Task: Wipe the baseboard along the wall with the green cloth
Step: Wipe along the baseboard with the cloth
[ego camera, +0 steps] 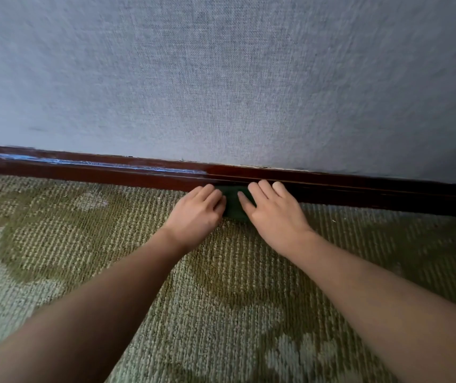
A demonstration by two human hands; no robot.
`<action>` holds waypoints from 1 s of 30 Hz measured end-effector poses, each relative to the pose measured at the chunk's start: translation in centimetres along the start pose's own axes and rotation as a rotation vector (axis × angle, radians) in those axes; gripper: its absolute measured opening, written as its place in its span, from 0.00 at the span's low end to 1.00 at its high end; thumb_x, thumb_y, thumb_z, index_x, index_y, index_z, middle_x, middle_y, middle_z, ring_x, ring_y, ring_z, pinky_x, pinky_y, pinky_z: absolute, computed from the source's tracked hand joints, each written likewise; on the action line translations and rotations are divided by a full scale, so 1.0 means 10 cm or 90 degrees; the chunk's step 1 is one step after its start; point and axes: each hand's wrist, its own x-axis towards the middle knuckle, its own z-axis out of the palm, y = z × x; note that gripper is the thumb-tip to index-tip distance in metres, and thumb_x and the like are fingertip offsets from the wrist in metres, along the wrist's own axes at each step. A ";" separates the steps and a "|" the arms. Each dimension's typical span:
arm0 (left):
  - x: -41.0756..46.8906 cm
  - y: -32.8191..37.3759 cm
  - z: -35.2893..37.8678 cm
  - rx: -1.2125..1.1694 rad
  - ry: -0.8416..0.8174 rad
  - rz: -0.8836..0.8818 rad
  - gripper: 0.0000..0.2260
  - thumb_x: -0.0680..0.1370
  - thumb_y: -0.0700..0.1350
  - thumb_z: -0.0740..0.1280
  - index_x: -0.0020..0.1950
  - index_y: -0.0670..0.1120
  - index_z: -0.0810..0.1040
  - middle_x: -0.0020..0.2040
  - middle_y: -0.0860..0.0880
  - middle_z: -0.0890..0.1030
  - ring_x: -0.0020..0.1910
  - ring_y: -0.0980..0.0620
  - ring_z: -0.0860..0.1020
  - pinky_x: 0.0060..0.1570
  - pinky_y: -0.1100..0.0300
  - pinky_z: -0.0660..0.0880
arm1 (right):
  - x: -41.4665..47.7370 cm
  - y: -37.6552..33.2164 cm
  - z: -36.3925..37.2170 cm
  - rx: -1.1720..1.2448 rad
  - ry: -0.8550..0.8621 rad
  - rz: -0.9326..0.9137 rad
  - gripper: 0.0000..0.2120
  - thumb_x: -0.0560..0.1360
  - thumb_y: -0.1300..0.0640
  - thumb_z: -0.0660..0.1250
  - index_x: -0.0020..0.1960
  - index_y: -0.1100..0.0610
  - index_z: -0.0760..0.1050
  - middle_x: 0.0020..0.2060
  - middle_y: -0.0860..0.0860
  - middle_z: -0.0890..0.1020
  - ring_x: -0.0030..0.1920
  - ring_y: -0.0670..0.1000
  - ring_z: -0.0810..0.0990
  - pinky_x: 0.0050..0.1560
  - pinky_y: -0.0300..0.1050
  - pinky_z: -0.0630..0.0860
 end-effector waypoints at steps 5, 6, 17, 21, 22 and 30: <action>0.06 -0.07 -0.10 0.022 0.034 -0.006 0.16 0.70 0.37 0.55 0.43 0.35 0.82 0.34 0.42 0.78 0.33 0.44 0.77 0.32 0.58 0.74 | 0.01 0.09 -0.05 -0.039 0.083 0.035 0.22 0.68 0.56 0.64 0.63 0.51 0.75 0.43 0.47 0.78 0.44 0.48 0.76 0.43 0.41 0.71; 0.07 -0.07 -0.10 0.028 0.026 -0.003 0.16 0.70 0.37 0.55 0.43 0.35 0.82 0.34 0.42 0.78 0.33 0.44 0.78 0.32 0.58 0.75 | 0.01 0.09 -0.04 -0.042 0.075 0.035 0.23 0.69 0.55 0.66 0.64 0.51 0.74 0.44 0.47 0.77 0.45 0.48 0.76 0.44 0.41 0.71; 0.07 -0.13 0.12 0.006 -0.048 -0.015 0.09 0.63 0.35 0.73 0.42 0.36 0.83 0.35 0.44 0.81 0.36 0.45 0.80 0.35 0.59 0.77 | 0.12 -0.06 0.15 0.017 -0.046 0.033 0.25 0.77 0.62 0.56 0.73 0.60 0.56 0.55 0.55 0.68 0.56 0.56 0.66 0.55 0.48 0.64; 0.08 -0.12 0.16 0.005 -0.072 -0.037 0.07 0.60 0.35 0.74 0.37 0.39 0.83 0.32 0.45 0.79 0.34 0.45 0.78 0.33 0.60 0.75 | 0.19 -0.14 0.20 0.030 -0.043 0.032 0.22 0.78 0.62 0.55 0.72 0.60 0.58 0.55 0.54 0.68 0.56 0.56 0.66 0.54 0.48 0.64; 0.08 -0.12 0.17 0.011 -0.058 -0.036 0.06 0.62 0.35 0.73 0.37 0.39 0.83 0.32 0.45 0.79 0.34 0.45 0.78 0.33 0.60 0.75 | 0.19 -0.14 0.20 0.025 -0.040 0.030 0.22 0.78 0.62 0.55 0.72 0.60 0.58 0.55 0.54 0.68 0.56 0.56 0.66 0.53 0.48 0.64; 0.01 -0.10 0.09 0.040 -0.026 -0.026 0.11 0.60 0.34 0.76 0.41 0.36 0.83 0.33 0.44 0.78 0.33 0.45 0.78 0.32 0.59 0.74 | 0.12 -0.09 0.11 -0.015 0.029 0.014 0.21 0.75 0.59 0.58 0.68 0.55 0.67 0.50 0.50 0.73 0.51 0.51 0.72 0.50 0.44 0.68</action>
